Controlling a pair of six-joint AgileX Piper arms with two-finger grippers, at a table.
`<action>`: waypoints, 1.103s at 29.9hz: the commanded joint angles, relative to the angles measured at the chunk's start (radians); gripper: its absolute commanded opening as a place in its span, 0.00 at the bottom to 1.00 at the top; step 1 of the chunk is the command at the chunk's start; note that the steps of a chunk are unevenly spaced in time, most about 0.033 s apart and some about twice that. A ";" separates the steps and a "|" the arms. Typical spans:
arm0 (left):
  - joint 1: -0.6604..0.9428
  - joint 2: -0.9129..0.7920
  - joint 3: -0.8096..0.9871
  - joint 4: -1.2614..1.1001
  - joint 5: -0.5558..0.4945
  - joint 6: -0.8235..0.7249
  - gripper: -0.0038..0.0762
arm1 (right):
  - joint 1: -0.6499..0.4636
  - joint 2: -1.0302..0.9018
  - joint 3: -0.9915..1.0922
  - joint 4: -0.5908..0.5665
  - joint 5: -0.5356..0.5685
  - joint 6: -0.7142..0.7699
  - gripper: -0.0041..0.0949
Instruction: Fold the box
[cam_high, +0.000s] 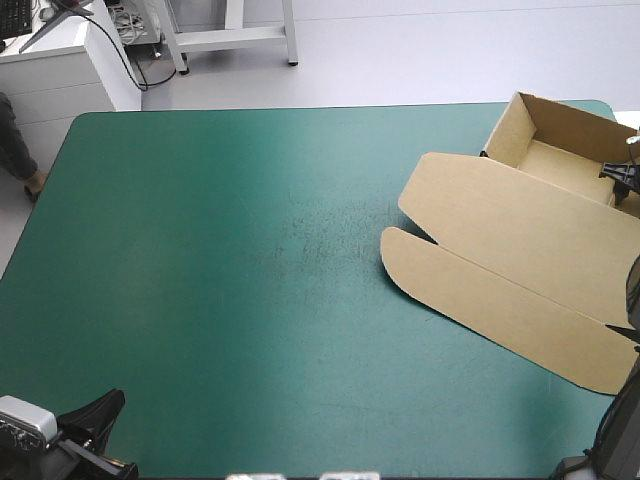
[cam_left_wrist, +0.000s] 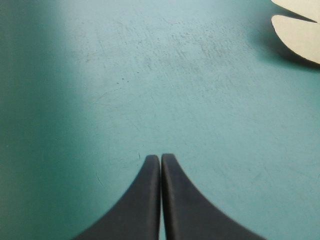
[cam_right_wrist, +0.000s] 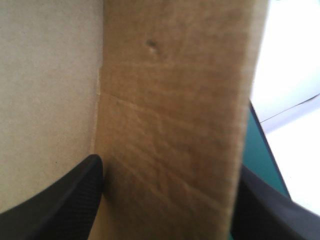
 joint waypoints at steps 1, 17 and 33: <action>-0.005 0.000 -0.023 0.000 -0.075 -0.009 0.04 | -0.004 -0.121 -0.028 -0.059 0.013 -0.012 0.71; -0.005 0.000 -0.023 -0.008 -0.075 -0.009 0.04 | -0.002 -0.550 -0.028 0.124 0.013 -0.084 0.70; -0.005 0.000 -0.023 -0.010 -0.075 -0.009 0.04 | -0.002 -1.146 0.312 0.484 0.013 -0.297 0.02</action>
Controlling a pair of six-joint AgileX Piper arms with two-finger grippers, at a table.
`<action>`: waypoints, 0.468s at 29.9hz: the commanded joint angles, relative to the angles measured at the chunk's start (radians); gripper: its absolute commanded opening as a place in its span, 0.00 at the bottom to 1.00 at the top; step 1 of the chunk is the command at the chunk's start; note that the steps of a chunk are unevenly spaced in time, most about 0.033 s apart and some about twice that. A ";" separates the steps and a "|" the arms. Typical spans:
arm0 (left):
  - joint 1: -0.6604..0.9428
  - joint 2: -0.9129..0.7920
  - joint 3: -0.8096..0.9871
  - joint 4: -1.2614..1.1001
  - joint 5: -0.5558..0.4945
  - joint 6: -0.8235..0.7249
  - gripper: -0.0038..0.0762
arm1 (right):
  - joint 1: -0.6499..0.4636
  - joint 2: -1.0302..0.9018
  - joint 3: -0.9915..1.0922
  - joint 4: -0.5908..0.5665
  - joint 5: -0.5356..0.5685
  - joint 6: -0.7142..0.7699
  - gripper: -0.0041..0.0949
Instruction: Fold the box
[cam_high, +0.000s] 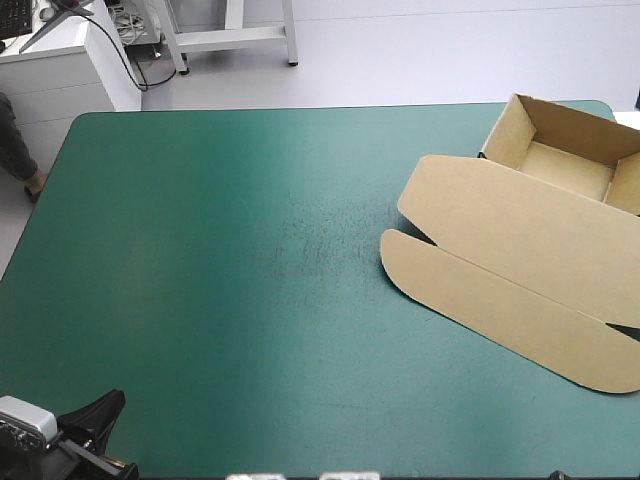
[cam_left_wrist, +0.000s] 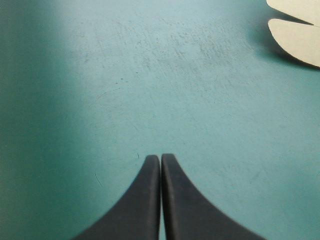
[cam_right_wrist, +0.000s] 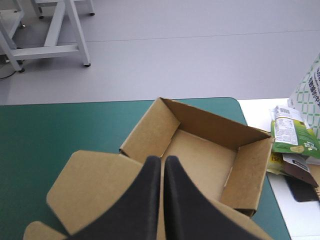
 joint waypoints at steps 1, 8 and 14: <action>-0.005 0.000 -0.023 -0.010 -0.075 -0.009 0.04 | -0.002 -0.150 0.147 0.071 0.003 -0.054 0.02; -0.005 0.000 -0.023 -0.010 -0.075 -0.009 0.04 | 0.026 -0.445 0.531 0.176 -0.104 -0.138 0.03; -0.005 0.000 -0.023 -0.010 -0.075 -0.009 0.04 | 0.235 -0.664 0.810 0.070 -0.208 -0.131 0.03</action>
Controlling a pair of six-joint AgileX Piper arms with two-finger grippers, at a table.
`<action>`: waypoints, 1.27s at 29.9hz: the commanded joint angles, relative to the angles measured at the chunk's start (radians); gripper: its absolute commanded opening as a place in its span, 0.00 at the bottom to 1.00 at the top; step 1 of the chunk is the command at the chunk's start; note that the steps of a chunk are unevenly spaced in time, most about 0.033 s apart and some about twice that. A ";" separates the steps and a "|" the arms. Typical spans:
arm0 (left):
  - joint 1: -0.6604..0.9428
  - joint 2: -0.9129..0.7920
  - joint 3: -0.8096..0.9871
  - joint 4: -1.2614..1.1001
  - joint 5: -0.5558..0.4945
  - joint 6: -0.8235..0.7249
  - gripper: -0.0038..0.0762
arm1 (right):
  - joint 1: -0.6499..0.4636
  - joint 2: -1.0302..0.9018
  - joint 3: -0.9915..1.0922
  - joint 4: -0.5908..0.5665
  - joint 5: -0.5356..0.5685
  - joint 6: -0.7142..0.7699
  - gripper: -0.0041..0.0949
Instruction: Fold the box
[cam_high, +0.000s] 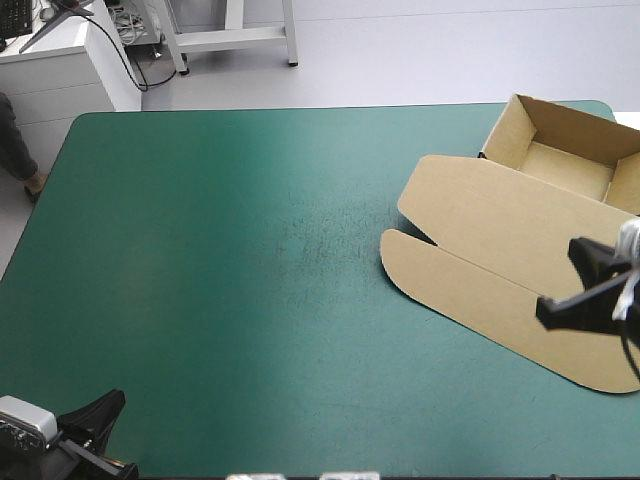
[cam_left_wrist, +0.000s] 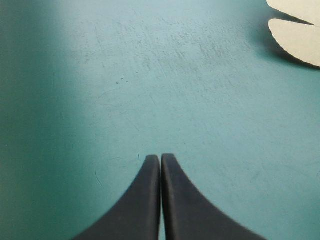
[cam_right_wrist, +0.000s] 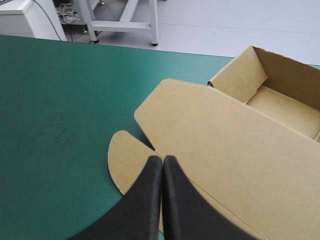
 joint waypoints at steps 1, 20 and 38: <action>-0.005 0.000 -0.023 -0.010 -0.075 -0.009 0.04 | 0.098 -0.114 0.107 -0.099 -0.127 0.024 0.03; -0.005 0.000 -0.023 -0.011 -0.075 0.009 0.04 | 0.193 -0.548 0.774 -0.270 -0.367 0.143 0.03; -0.005 0.000 -0.023 -0.011 -0.075 0.009 0.04 | 0.193 -0.563 0.776 -0.263 -0.363 0.123 0.03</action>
